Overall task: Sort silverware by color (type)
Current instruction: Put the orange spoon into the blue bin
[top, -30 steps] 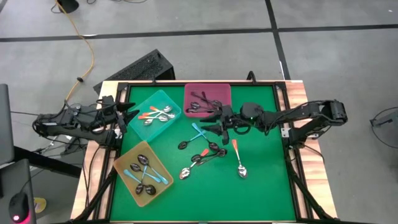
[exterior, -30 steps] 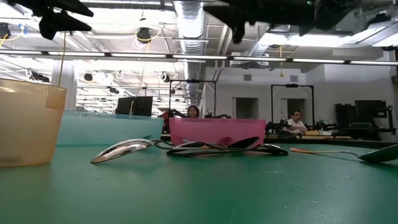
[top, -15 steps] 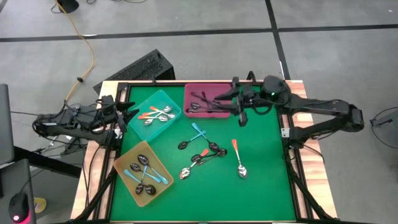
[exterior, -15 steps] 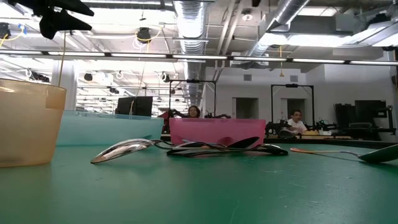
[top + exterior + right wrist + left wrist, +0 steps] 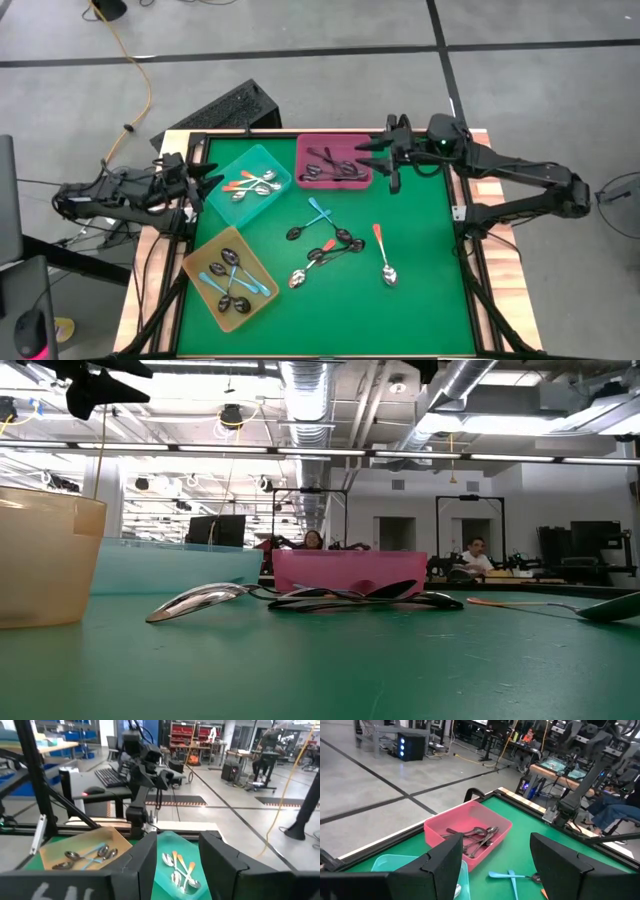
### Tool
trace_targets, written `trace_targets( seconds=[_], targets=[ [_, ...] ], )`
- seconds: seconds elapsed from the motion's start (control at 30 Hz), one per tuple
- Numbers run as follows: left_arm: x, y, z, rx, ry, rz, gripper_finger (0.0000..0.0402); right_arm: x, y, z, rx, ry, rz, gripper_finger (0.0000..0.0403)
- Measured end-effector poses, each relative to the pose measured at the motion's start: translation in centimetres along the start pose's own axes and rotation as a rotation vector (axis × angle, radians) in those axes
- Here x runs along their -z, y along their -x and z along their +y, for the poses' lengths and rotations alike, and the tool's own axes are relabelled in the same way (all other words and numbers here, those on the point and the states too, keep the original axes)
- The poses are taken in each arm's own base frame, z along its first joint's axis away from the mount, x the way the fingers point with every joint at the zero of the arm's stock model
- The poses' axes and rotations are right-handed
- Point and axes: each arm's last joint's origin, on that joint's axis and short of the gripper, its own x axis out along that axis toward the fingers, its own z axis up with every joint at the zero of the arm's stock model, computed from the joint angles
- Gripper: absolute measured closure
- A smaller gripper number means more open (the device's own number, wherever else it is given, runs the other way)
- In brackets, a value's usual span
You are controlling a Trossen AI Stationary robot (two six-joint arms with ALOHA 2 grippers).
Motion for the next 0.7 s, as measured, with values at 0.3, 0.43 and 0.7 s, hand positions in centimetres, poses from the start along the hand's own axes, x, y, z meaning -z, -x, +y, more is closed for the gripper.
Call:
trace_targets(
  seconds=[0.3, 0.43, 0.7],
  targets=[
    [0.0, 0.0, 0.0, 0.000, -0.012, -0.003, 0.0183, -0.5, -0.2, -0.6, 0.007, 0.041, -0.077, 0.0239],
    [-0.3, 0.0, -0.1, 0.010, -0.013, -0.027, 0.0183, -1.4, 0.0, -0.6, 0.009, 0.066, -0.152, 0.0239],
    [-0.5, 0.0, -0.2, 0.015, -0.032, -0.041, 0.0183, -1.4, 0.0, -0.4, 0.009, 0.156, -0.156, 0.0239]
  ],
)
